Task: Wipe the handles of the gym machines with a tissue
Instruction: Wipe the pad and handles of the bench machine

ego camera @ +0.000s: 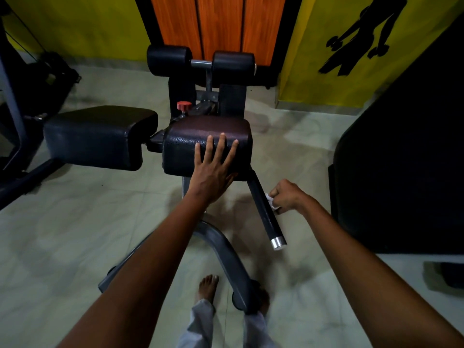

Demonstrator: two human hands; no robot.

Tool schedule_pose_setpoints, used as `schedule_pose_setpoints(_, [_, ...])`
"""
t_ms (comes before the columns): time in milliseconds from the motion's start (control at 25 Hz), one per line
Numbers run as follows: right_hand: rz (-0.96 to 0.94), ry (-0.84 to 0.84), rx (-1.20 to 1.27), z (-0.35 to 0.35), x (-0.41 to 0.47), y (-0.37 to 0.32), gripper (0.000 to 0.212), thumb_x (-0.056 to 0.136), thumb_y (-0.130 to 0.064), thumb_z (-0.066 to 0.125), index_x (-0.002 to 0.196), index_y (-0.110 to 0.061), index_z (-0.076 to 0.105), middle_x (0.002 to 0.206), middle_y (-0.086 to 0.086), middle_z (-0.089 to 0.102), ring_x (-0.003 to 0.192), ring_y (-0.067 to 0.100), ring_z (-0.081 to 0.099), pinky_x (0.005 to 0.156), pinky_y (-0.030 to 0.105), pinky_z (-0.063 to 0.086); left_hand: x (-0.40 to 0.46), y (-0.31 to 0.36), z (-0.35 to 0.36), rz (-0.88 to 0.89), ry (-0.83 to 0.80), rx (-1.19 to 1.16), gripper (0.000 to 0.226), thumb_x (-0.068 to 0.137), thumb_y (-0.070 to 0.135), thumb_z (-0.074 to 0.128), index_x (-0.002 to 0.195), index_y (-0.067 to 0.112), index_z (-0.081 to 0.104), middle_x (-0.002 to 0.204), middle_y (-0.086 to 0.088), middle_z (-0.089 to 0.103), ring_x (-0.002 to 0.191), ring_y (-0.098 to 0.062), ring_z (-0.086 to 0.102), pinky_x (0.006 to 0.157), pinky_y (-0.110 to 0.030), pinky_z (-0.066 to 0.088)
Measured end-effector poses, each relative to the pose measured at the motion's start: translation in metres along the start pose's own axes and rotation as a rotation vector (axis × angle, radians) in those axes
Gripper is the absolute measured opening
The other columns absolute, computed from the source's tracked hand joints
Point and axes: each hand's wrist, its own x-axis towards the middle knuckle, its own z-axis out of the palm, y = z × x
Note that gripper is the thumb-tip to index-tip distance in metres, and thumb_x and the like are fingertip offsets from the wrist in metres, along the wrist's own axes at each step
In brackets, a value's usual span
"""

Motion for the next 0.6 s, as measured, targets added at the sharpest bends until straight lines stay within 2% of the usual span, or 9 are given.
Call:
schedule_pose_setpoints(160, [0.074, -0.169, 0.029, -0.004, -0.014, 0.002, 0.018, 0.076, 0.021, 0.05, 0.074, 0.006, 0.06, 0.081, 0.022, 0.06, 0.085, 0.042, 0.067, 0.074, 0.049, 0.058, 0.0, 0.001, -0.001, -0.007, -0.019, -0.002, 0.08, 0.089, 0.053, 0.048, 0.151, 0.022, 0.008, 0.157, -0.018, 0.017, 0.142, -0.043, 0.017, 0.111, -0.062, 0.018])
schedule_pose_setpoints(240, [0.119, -0.227, -0.006, -0.007, -0.02, 0.001, 0.02, 0.079, 0.022, 0.047, 0.074, 0.005, 0.058, 0.079, 0.021, 0.06, 0.078, 0.038, 0.067, 0.069, 0.044, 0.059, 0.0, 0.001, -0.001, -0.006, -0.021, -0.005, 0.079, 0.09, 0.053, 0.047, 0.151, 0.022, 0.008, 0.156, -0.018, 0.017, 0.142, -0.043, 0.017, 0.111, -0.063, 0.018])
schedule_pose_setpoints(320, [0.175, -0.29, -0.07, -0.009, -0.024, -0.003, 0.016, 0.081, 0.02, 0.048, 0.082, 0.008, 0.057, 0.079, 0.02, 0.058, 0.072, 0.034, 0.066, 0.066, 0.041, 0.059, 0.0, 0.001, -0.001, -0.002, -0.018, -0.011, 0.079, 0.09, 0.052, 0.046, 0.151, 0.021, 0.008, 0.156, -0.019, 0.018, 0.142, -0.044, 0.018, 0.111, -0.063, 0.019])
schedule_pose_setpoints(440, [0.262, -0.4, -0.177, -0.011, -0.029, -0.009, 0.018, 0.083, 0.018, 0.048, 0.098, 0.011, 0.053, 0.09, 0.026, 0.057, 0.07, 0.035, 0.067, 0.069, 0.043, 0.059, 0.0, 0.001, -0.001, 0.0, -0.022, -0.016, 0.079, 0.09, 0.053, 0.046, 0.151, 0.022, 0.007, 0.157, -0.019, 0.017, 0.142, -0.044, 0.017, 0.111, -0.063, 0.018])
schedule_pose_setpoints(520, [0.311, -0.473, -0.21, -0.013, -0.032, -0.015, 0.01, 0.085, 0.016, 0.046, 0.09, 0.011, 0.052, 0.083, 0.025, 0.06, 0.066, 0.033, 0.068, 0.068, 0.039, 0.059, 0.0, 0.0, -0.001, 0.002, -0.02, -0.013, 0.08, 0.089, 0.053, 0.047, 0.151, 0.022, 0.007, 0.157, -0.019, 0.016, 0.142, -0.044, 0.017, 0.111, -0.063, 0.018])
schedule_pose_setpoints(600, [0.314, -0.446, -0.217, -0.017, -0.026, -0.022, 0.008, 0.088, 0.013, 0.046, 0.083, 0.01, 0.052, 0.075, 0.023, 0.06, 0.068, 0.033, 0.069, 0.069, 0.039, 0.059, -0.001, -0.001, -0.001, 0.01, -0.015, -0.012, 0.081, 0.089, 0.053, 0.049, 0.151, 0.022, 0.007, 0.157, -0.019, 0.016, 0.142, -0.044, 0.017, 0.111, -0.063, 0.018])
